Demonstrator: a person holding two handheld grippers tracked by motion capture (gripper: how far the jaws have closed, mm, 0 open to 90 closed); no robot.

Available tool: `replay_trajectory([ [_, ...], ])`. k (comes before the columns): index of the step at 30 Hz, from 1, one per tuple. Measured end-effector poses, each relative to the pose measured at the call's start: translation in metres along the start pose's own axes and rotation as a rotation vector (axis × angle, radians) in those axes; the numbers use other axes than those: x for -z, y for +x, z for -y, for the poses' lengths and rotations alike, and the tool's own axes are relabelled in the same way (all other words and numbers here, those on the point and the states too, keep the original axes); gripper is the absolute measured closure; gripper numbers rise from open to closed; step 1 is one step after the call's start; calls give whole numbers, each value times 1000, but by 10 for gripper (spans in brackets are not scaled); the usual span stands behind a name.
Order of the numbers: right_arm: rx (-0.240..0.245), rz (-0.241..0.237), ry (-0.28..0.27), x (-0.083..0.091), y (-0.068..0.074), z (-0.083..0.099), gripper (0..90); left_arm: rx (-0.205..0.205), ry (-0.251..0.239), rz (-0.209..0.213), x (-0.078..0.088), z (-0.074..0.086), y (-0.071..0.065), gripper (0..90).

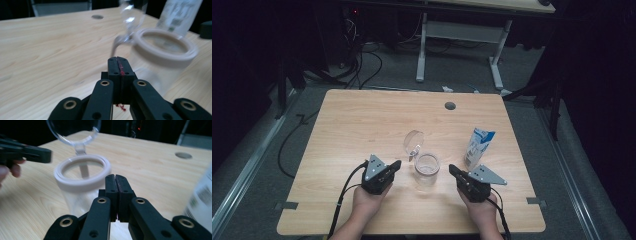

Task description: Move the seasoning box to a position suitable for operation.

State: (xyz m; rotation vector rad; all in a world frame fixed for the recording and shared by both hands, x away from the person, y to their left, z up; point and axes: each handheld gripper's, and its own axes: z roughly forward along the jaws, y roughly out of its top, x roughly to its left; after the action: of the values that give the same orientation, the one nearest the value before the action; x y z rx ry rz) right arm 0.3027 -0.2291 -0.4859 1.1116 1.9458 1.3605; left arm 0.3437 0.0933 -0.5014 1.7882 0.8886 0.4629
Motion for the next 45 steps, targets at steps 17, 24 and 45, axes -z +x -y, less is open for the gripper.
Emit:
replay_trajectory([
  [17,-57,139,75,14,-40,32,881,-92,77,-95,28,28,43,797],
  [24,-69,162,88,13,-42,35,870,-88,85,-106,30,32,48,670],
  [45,-92,297,76,21,-41,16,585,-42,54,-64,42,33,50,496],
])
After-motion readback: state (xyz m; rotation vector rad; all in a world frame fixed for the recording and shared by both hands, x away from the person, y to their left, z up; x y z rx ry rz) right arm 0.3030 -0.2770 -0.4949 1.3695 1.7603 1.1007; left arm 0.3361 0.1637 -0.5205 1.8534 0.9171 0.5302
